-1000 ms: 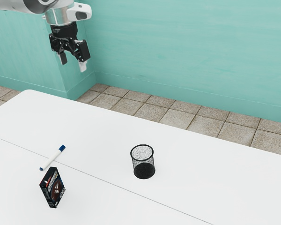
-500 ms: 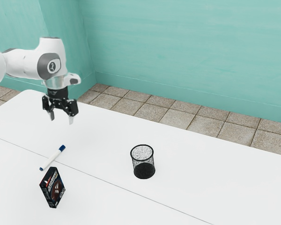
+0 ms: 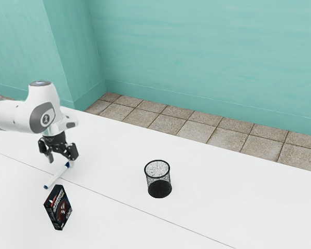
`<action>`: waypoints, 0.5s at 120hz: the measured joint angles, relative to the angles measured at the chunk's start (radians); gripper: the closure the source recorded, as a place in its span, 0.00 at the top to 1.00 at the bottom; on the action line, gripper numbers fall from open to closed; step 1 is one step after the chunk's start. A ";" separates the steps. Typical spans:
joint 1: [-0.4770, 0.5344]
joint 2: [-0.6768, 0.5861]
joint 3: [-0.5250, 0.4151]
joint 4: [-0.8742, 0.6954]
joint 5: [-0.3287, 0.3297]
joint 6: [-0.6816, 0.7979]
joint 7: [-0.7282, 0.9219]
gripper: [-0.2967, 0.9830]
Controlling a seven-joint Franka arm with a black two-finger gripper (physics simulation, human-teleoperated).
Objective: Put the marker into the pen holder.
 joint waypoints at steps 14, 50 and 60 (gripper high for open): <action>0.033 0.009 0.000 -0.036 0.000 0.076 0.024 0.74; 0.041 0.045 0.000 -0.044 -0.003 0.179 0.082 0.64; 0.041 0.051 0.000 -0.042 -0.004 0.190 0.094 0.57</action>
